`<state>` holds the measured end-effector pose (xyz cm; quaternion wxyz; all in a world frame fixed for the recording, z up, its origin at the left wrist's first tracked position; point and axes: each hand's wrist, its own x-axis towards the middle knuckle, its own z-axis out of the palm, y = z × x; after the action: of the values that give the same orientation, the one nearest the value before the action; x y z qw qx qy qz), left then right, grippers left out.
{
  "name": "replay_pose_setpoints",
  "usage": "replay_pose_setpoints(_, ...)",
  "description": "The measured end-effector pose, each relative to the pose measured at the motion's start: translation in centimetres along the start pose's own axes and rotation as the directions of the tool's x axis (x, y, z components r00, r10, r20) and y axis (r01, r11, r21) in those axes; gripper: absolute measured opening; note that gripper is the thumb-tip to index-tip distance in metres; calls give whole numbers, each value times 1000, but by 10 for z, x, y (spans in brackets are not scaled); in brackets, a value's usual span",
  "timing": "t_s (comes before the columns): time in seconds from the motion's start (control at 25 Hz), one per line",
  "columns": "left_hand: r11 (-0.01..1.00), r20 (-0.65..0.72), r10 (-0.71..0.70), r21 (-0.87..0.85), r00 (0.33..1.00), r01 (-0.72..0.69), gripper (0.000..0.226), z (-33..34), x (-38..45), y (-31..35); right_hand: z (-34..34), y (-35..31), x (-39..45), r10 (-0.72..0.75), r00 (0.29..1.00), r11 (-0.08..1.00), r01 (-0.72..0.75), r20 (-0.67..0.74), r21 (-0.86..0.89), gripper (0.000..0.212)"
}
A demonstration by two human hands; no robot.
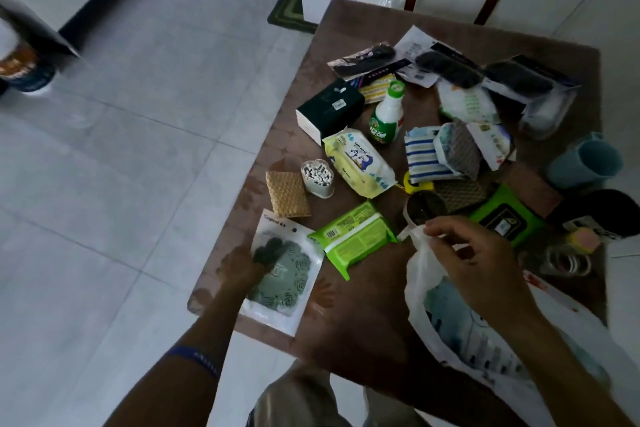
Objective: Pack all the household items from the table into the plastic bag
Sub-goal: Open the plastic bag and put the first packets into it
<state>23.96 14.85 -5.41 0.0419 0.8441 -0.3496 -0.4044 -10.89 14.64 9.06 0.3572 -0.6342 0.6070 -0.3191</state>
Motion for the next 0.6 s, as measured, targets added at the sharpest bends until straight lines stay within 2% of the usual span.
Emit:
replay_pose_setpoints(0.08,984,-4,59,-165,998,-59,49,-9,-21,-4,-6,2,-5,23,998,1000,-22,-59,13,25)
replay_pose_setpoints(0.16,916,-59,195,-346,979,-203,32,-33,-54,-4,-16,2,-11,70,987,997,-64,-143,52,18)
replay_pose_setpoints(0.28,806,-113,435,-394,893,-442,25,-81,-105,20,-34,-5,-11,126,958,989,-102,-257,106,18)
replay_pose_setpoints(0.36,691,-172,519,-492,837,-529,24,-101,-133,58,-49,-10,-7,102,973,975,-56,-210,214,16)
replay_pose_setpoints(0.4,614,-195,555,-561,809,-556,22,-104,-145,82,-55,-12,-4,79,989,949,-35,-127,315,14)
replay_pose_setpoints(0.44,554,-180,607,-603,774,-575,17,-95,-160,111,-64,-11,-4,55,998,907,-38,-28,420,23)
replay_pose_setpoints(0.52,471,-77,735,-656,674,-589,10,-60,-190,164,-78,-4,-8,45,991,781,-112,124,614,45)
replay_pose_setpoints(0.6,469,74,798,-699,598,-540,18,-13,-215,206,-93,9,-19,124,988,746,-152,89,648,43)
